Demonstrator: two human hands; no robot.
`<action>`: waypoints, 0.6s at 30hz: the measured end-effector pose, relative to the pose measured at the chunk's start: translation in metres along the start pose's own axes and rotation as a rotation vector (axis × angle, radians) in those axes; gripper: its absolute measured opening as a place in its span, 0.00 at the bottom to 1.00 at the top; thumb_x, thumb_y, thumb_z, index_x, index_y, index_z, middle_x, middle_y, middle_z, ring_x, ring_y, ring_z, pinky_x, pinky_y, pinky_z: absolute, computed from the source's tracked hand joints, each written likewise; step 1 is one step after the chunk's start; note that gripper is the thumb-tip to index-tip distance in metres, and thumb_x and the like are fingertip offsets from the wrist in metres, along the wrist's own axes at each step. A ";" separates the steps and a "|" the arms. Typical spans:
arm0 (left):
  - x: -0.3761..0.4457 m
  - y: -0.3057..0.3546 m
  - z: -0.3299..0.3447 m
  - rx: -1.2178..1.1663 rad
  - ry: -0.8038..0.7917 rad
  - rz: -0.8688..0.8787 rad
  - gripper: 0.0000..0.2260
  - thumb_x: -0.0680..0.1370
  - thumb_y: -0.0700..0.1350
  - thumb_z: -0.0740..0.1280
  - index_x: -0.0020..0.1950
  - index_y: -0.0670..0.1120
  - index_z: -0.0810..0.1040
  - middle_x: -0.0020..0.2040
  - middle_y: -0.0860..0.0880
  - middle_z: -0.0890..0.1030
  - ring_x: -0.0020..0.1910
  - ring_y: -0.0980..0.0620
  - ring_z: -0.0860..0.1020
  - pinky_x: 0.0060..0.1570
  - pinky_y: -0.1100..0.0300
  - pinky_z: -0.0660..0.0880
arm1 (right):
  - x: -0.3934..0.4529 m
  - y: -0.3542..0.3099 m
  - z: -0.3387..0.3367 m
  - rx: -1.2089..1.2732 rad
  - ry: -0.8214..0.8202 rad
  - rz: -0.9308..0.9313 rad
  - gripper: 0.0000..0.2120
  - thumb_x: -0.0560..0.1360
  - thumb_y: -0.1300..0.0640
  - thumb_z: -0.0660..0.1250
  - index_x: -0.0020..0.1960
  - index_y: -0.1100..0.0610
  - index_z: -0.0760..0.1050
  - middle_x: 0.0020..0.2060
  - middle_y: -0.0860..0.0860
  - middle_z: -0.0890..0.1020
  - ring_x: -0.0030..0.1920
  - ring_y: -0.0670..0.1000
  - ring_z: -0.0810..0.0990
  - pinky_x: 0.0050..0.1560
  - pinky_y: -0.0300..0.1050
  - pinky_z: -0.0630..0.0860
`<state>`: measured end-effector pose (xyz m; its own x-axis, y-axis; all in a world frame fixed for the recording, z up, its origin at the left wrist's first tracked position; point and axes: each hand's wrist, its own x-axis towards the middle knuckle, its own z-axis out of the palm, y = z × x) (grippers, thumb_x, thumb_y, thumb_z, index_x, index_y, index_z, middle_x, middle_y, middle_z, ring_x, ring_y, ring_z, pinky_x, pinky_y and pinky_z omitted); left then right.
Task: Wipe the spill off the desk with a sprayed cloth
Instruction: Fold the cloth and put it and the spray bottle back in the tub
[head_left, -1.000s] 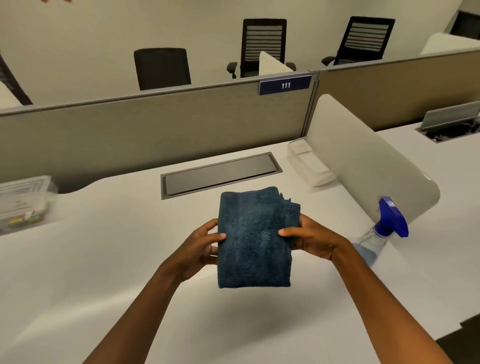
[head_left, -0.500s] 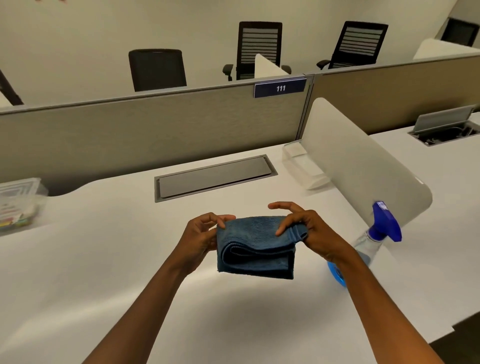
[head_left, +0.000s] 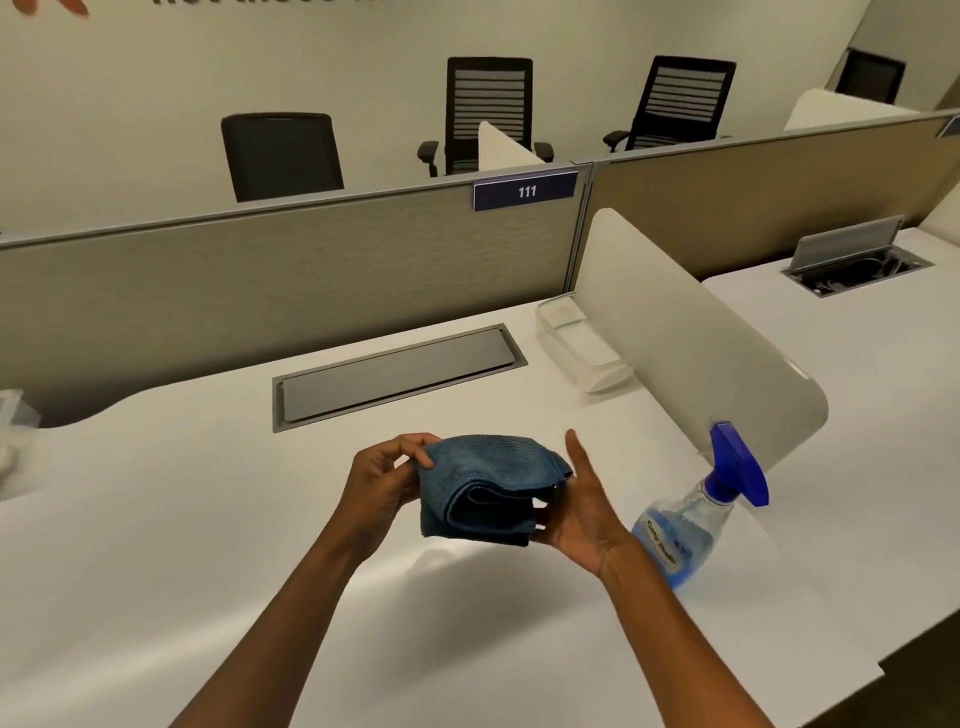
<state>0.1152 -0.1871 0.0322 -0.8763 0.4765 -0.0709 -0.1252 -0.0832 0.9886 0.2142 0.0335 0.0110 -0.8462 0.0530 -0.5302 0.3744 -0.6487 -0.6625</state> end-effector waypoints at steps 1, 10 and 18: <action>0.005 -0.002 0.003 0.016 -0.007 0.010 0.15 0.76 0.25 0.59 0.36 0.39 0.78 0.52 0.41 0.81 0.50 0.47 0.81 0.43 0.55 0.80 | 0.002 -0.001 0.000 -0.051 0.005 0.023 0.29 0.69 0.31 0.67 0.61 0.49 0.80 0.56 0.56 0.83 0.59 0.61 0.80 0.61 0.67 0.74; 0.057 -0.002 0.028 0.033 -0.025 0.063 0.11 0.78 0.27 0.59 0.40 0.36 0.78 0.57 0.40 0.81 0.56 0.45 0.81 0.48 0.52 0.81 | 0.036 -0.017 -0.019 0.083 0.077 -0.043 0.23 0.70 0.57 0.75 0.63 0.62 0.77 0.57 0.61 0.82 0.56 0.58 0.81 0.55 0.52 0.79; 0.109 -0.008 0.046 -0.115 -0.036 -0.063 0.07 0.79 0.33 0.63 0.53 0.41 0.78 0.65 0.42 0.78 0.59 0.40 0.81 0.57 0.41 0.79 | 0.076 -0.078 -0.016 0.303 0.317 -0.418 0.29 0.68 0.64 0.76 0.66 0.60 0.71 0.59 0.61 0.81 0.56 0.62 0.82 0.51 0.57 0.81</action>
<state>0.0423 -0.0944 0.0229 -0.8479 0.5151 -0.1252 -0.2337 -0.1512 0.9605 0.1265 0.1003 0.0140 -0.7265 0.5439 -0.4200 -0.1298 -0.7088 -0.6934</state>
